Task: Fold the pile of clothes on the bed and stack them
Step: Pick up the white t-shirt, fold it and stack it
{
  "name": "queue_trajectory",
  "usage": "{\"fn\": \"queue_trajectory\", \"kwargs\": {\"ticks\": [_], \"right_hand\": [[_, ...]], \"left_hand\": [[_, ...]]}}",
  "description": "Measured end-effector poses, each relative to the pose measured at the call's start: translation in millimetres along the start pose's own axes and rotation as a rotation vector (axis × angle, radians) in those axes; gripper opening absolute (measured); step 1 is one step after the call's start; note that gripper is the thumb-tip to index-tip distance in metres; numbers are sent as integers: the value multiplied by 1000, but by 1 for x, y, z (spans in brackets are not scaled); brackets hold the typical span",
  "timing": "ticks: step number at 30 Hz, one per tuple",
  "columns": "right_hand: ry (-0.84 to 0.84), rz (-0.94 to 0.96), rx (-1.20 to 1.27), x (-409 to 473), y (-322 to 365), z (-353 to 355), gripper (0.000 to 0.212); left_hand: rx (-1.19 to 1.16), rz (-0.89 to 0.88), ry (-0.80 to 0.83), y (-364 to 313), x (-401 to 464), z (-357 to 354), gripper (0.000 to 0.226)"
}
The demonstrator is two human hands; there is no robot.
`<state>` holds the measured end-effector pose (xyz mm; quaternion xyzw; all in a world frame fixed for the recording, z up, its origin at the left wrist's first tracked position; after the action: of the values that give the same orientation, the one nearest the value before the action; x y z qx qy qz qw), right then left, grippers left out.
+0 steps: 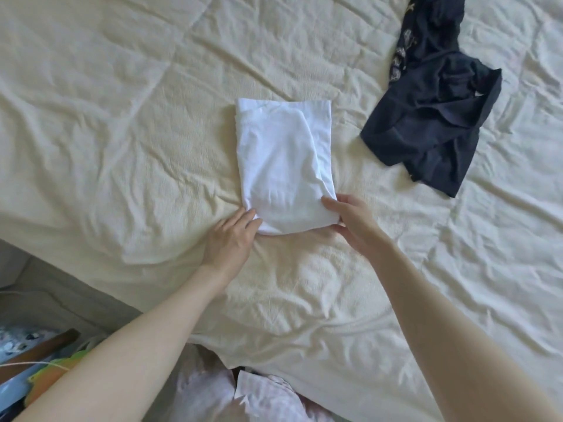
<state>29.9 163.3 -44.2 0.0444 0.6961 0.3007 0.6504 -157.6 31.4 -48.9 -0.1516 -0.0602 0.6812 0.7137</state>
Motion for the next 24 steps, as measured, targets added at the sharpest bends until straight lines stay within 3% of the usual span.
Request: {"fn": "queue_trajectory", "kwargs": {"ticks": [2,6,10,13,16,20,24], "right_hand": [[80,-22,11,-8,-1,2,18],[-55,-112,-16,-28,-15,3,21],[-59,-313,-1,-73,-47,12,22],[-19,-427,-17,-110,-66,21,15],[-43,-454,4,-131,-76,27,15],[-111,-331,99,-127,-60,23,16],[-275,-97,71,-104,-32,7,29]], "left_hand": [[-84,-1,-66,2,1,5,35],[-196,-16,-57,-2,-15,27,31],[-418,94,225,-16,-55,42,13],[-564,191,341,-28,-82,50,14],[-648,222,291,-41,-98,56,12],[-770,385,171,-37,-89,55,10],[-1087,693,-126,-23,-42,43,7]]}}
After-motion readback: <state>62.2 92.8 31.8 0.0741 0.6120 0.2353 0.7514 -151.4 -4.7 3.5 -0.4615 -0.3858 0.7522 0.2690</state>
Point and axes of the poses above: each hand's wrist, its own x-axis towards the middle knuckle, its own z-axis out of the back of the hand, y = z × x, the point moved 1 cm from there along x, towards the middle knuckle, and after that the axes turned 7 degrees about -z, right-handed, at the moved point
